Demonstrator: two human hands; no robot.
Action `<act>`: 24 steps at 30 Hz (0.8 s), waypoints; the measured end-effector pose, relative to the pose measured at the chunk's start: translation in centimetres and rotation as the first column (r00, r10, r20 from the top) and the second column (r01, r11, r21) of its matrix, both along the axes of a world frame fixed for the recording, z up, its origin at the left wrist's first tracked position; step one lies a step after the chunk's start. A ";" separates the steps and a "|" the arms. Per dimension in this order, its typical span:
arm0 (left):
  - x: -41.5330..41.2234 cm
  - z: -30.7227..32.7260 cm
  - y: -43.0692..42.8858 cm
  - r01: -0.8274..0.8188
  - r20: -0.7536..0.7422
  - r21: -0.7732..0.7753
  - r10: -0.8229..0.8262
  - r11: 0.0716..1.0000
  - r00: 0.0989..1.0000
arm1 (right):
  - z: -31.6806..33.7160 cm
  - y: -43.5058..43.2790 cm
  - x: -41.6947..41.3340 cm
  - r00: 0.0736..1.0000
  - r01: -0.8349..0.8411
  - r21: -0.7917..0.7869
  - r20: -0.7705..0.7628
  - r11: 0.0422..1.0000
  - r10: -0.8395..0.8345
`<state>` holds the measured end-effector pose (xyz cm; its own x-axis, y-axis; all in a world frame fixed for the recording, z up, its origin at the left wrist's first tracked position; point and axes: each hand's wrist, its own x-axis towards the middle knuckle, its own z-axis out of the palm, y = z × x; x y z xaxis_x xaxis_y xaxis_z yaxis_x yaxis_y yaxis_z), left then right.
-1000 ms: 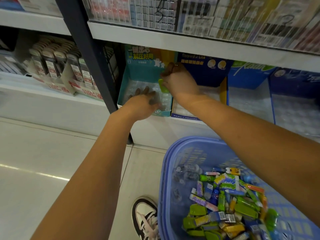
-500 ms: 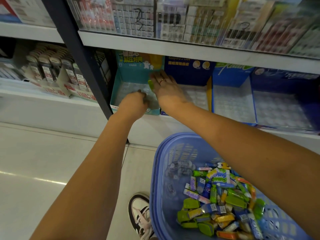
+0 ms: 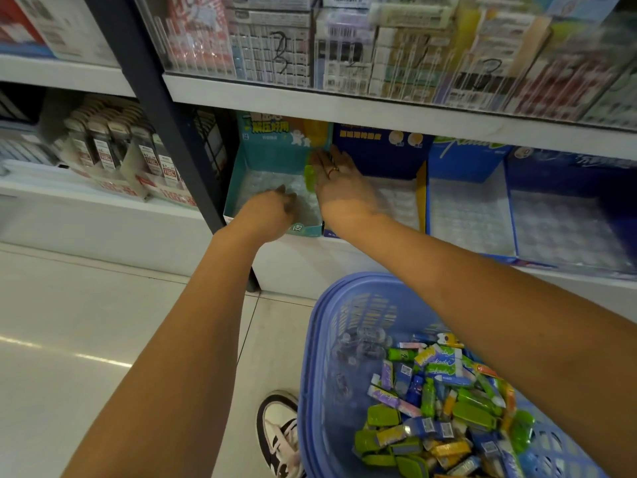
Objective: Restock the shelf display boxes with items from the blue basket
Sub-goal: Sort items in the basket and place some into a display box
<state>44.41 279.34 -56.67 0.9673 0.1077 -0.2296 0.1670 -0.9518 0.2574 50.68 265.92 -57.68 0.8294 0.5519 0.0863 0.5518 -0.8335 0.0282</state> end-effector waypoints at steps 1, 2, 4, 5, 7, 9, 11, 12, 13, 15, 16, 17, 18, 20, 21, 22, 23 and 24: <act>0.0 0.0 0.0 0.009 -0.008 0.015 -0.009 1.000 1.000 | -0.1 0.1 -0.1 1.000 0.007 -0.007 0.003 1.000 -0.007; 0.0 0.0 0.0 0.015 -0.014 0.025 -0.015 1.000 1.000 | -0.2 0.2 -0.2 1.000 0.014 -0.012 -0.001 1.000 -0.014; -0.2 -0.2 -0.1 0.033 -0.031 0.042 -0.032 0.999 0.999 | 0.1 0.4 -0.3 0.999 0.031 -0.018 -0.037 0.999 -0.032; -0.5 -0.1 -0.2 0.033 -0.021 0.026 -0.032 0.999 0.999 | 0.3 0.3 -0.5 0.996 0.041 -0.010 -0.074 0.999 -0.041; -1.5 0.3 -0.7 -0.011 0.109 -0.073 0.019 0.997 0.994 | 1.0 -0.3 -1.5 0.986 0.044 0.071 -0.164 0.996 -0.031; -2.8 1.2 -1.8 -0.025 0.348 -0.164 0.082 0.986 0.934 | 1.6 -2.3 -3.2 0.979 0.003 0.261 -0.196 0.965 0.050; -4.1 2.4 -4.1 0.011 0.531 -0.252 0.129 0.968 0.838 | 2.0 -5.8 -5.2 0.983 0.001 0.455 -0.166 0.890 0.084; -4.8 2.8 -5.6 0.042 0.554 -0.267 0.117 0.963 0.824 | 1.9 -8.1 -6.3 0.985 0.026 0.515 -0.157 0.857 0.065; -5.2 3.0 -7.0 0.077 0.527 -0.267 0.079 0.961 0.846 | 1.6 -10.2 -7.2 0.985 0.065 0.547 -0.170 0.834 0.034; -5.9 1.8 -10.5 0.152 0.300 -0.276 -0.065 0.949 0.952 | -0.1 -15.1 -9.4 0.957 0.199 0.516 -0.285 0.833 -0.052; -6.4 0.8 -12.4 0.180 0.141 -0.292 -0.144 0.939 0.980 | -1.5 -17.7 -10.5 0.924 0.274 0.452 -0.367 0.849 -0.103; -7.0 -0.6 -14.1 0.192 -0.019 -0.317 -0.208 0.929 0.978 | -3.0 -20.0 -11.6 0.883 0.331 0.352 -0.443 0.875 -0.156; -7.7 -2.3 -15.6 0.190 -0.157 -0.333 -0.253 0.924 0.955 | -4.6 -22.1 -12.7 0.834 0.359 0.222 -0.513 0.907 -0.204; -9.2 -6.3 -17.9 0.202 -0.354 -0.313 -0.311 0.928 0.882 | -7.7 -25.4 -14.7 0.712 0.335 -0.051 -0.640 0.941 -0.289; -9.9 -8.3 -18.8 0.208 -0.438 -0.291 -0.323 0.934 0.839 | -9.0 -26.6 -15.5 0.662 0.280 -0.174 -0.678 0.944 -0.321; -10.7 -10.2 -19.6 0.219 -0.502 -0.272 -0.332 0.937 0.798 | -10.2 -27.5 -16.2 0.626 0.208 -0.274 -0.701 0.939 -0.343; -11.7 -11.9 -20.0 0.216 -0.552 -0.258 -0.327 0.942 0.767 | -11.4 -28.1 -16.7 0.603 0.146 -0.340 -0.714 0.929 -0.356; -12.5 -13.7 -20.3 0.191 -0.581 -0.251 -0.305 0.949 0.754 | -12.3 -28.6 -17.2 0.594 0.099 -0.373 -0.722 0.922 -0.356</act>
<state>31.89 259.01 -70.41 0.6058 -0.2112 -0.7670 0.1063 -0.9340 0.3411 33.44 237.30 -70.01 0.6162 0.2266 -0.7543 0.2672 -0.9611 -0.0704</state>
